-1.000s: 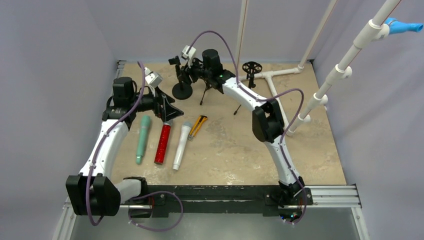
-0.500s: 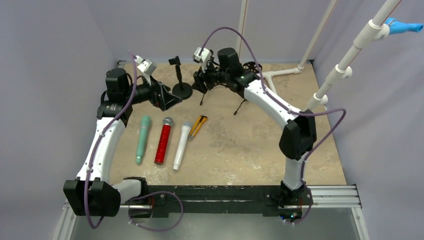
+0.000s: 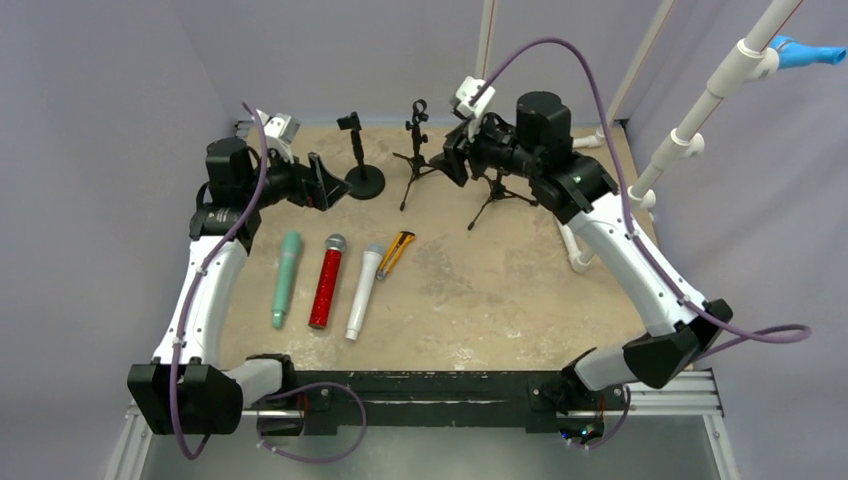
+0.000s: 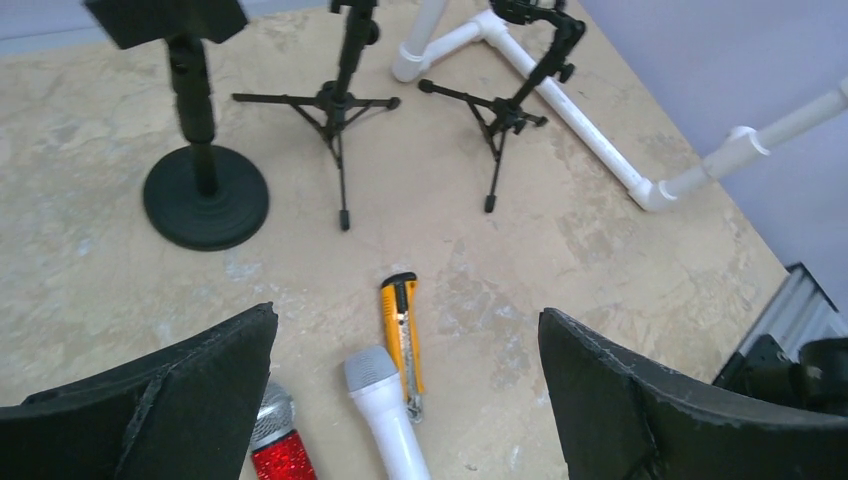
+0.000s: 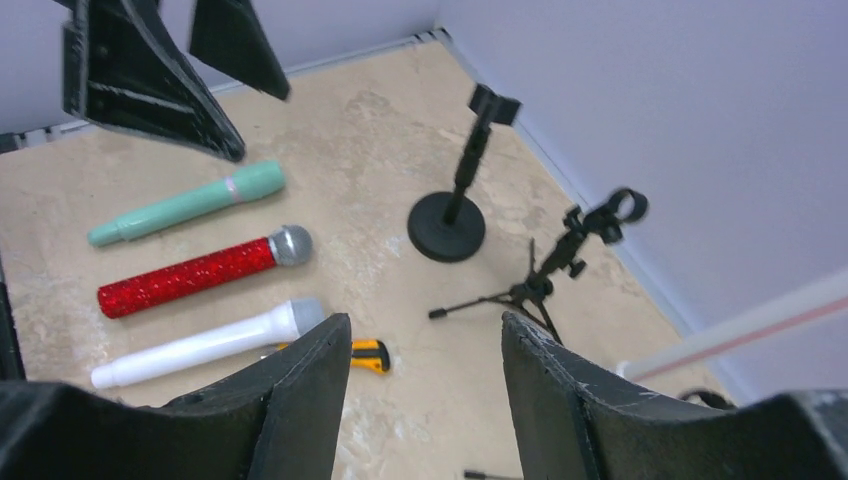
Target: Remove the microphone from the stand
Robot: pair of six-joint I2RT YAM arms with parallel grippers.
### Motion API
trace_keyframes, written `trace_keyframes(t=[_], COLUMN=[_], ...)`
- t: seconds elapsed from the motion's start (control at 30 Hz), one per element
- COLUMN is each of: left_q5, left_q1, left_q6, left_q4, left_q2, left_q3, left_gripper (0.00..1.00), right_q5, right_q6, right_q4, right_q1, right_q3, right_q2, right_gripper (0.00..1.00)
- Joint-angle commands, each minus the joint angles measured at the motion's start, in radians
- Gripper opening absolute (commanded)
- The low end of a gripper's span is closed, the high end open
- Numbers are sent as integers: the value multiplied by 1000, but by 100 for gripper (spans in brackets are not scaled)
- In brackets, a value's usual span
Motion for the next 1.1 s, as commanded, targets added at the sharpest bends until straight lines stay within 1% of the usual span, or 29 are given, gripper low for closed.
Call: trace_keyframes(t=[0.0, 0.1, 0.17, 0.3, 0.47, 0.6, 0.8, 0.93, 1.07], left_q5=[-138, -190, -236, -344, -387, -400, -420, -452, -488], left_q1=[30, 31, 31, 31, 31, 31, 31, 31, 31], left_q6=[7, 45, 65, 83, 89, 96, 111, 124, 150], left_q4=[-30, -70, -99, -126, -152, -175, -224, -226, -228], left_q2=[-56, -80, -97, -137, -187, -221, -234, -282, -345], left_q3=[41, 54, 63, 57, 42, 37, 37, 15, -2], left_gripper=[100, 100, 100, 100, 100, 100, 100, 100, 100], right_q5=[91, 122, 187, 241, 250, 243, 198, 185, 266], right_q6=[20, 61, 94, 61, 46, 49, 83, 121, 158], right_q4=[-61, -82, -93, -137, -180, -200, -214, -198, -166], right_q1=[-60, -111, -130, -163, -225, -247, -247, -248, -247], right_q3=[-60, -96, -125, -200, -302, -376, -439, -492, -522], right_q2=[-83, -144, -194, -282, -384, -445, -468, -478, -493], right_gripper=[55, 55, 55, 56, 56, 56, 57, 57, 57])
